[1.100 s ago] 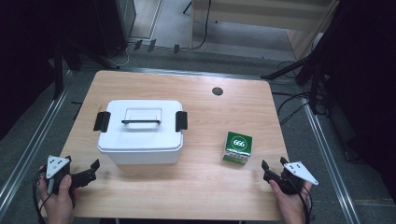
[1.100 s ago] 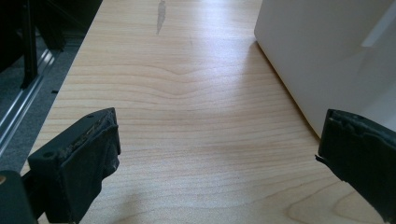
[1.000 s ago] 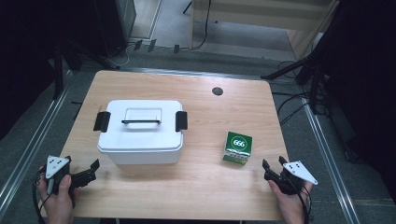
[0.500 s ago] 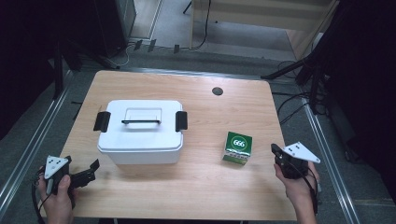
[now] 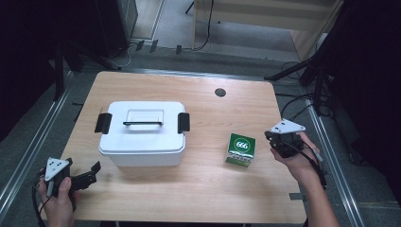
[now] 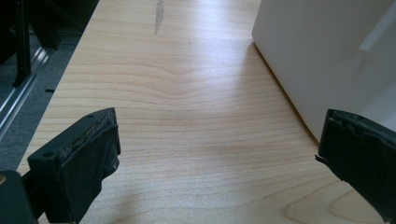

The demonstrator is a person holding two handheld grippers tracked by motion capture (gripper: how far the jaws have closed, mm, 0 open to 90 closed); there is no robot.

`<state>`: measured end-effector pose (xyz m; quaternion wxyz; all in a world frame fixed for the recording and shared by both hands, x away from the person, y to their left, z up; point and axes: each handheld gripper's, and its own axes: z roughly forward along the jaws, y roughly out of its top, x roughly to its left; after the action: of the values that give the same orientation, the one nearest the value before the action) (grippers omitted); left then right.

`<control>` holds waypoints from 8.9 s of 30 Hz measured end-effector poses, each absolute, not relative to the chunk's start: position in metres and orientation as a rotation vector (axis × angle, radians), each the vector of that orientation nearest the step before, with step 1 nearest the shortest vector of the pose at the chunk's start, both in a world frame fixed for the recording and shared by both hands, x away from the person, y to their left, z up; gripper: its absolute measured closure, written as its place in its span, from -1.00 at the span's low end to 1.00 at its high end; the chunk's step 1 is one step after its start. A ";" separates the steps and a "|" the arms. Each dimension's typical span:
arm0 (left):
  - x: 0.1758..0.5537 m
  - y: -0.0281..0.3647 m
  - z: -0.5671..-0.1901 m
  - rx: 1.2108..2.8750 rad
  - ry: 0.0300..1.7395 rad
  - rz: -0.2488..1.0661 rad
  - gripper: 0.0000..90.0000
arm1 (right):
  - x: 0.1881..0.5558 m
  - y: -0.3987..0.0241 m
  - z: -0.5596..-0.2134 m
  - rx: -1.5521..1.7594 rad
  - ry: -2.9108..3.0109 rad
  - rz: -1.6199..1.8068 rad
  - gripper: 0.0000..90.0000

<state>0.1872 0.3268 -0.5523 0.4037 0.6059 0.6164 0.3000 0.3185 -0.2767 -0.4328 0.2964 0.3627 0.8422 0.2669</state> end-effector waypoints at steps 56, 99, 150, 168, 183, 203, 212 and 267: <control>0.190 0.318 -0.552 1.558 1.649 0.863 -0.79 | 0.364 -0.180 -0.445 0.224 2.881 0.172 1.00; 0.220 0.289 -0.495 1.658 1.500 0.576 1.00 | 0.321 -0.074 -0.438 0.625 2.688 0.747 1.00; 0.208 0.272 -0.521 1.584 1.585 0.754 -0.62 | 0.324 -0.145 -0.434 0.377 2.805 0.645 0.45; 0.195 0.297 -0.544 1.505 1.542 0.858 -1.00 | 0.337 -0.140 -0.383 0.238 2.937 0.356 -0.43; 0.195 0.301 -0.546 1.504 1.509 0.926 -1.00 | 0.353 -0.105 -0.344 0.134 2.963 0.307 -0.22; 0.198 0.299 -0.551 1.520 1.512 0.926 -1.00 | 0.368 -0.036 -0.329 0.048 2.948 0.315 0.21; 0.198 0.299 -0.551 1.516 1.514 0.915 -1.00 | 0.369 -0.016 -0.331 0.032 2.955 0.305 0.40; 0.198 0.297 -0.550 1.545 1.504 0.938 -1.00 | 0.375 0.043 -0.340 -0.111 2.948 0.230 0.89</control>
<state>0.1982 0.2965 -0.5505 0.3850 0.6064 0.5903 0.3681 0.3754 0.0434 -0.3398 0.0910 -0.0372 0.9921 0.0774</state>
